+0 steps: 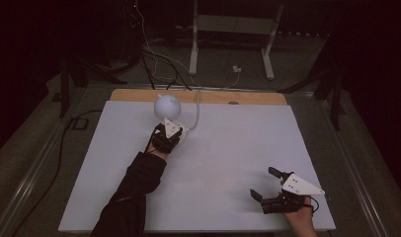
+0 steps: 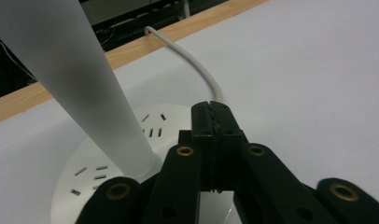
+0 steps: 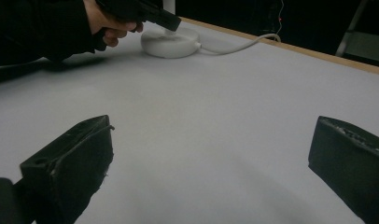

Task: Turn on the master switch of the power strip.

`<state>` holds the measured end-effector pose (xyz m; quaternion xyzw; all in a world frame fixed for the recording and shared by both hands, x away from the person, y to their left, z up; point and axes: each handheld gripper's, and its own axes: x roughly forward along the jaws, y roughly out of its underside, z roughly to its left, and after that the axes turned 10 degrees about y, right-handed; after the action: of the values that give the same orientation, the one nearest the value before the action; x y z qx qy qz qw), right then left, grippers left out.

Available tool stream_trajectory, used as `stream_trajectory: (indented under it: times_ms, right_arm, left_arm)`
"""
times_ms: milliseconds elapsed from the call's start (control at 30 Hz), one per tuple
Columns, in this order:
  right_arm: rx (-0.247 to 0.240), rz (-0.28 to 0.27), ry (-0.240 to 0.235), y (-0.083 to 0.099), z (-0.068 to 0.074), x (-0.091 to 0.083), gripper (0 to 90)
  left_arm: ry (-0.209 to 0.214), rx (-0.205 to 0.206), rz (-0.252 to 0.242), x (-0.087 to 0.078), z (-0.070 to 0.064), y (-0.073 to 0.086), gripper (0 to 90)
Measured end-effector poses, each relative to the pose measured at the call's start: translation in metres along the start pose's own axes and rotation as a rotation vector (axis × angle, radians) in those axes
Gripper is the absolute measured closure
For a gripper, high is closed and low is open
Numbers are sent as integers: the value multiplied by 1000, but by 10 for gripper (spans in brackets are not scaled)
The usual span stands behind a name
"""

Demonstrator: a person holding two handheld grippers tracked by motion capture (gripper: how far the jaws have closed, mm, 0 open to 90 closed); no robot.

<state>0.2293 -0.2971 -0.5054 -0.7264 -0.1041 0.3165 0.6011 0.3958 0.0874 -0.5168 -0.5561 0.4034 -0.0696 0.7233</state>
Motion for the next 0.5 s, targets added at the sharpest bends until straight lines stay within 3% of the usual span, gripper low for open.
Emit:
stream_trajectory:
  times_ms: [500]
  right_arm:
    - [4, 2, 0, 0, -1, 0, 0]
  left_arm:
    - [-12, 56, 46, 12, -3, 2, 900]
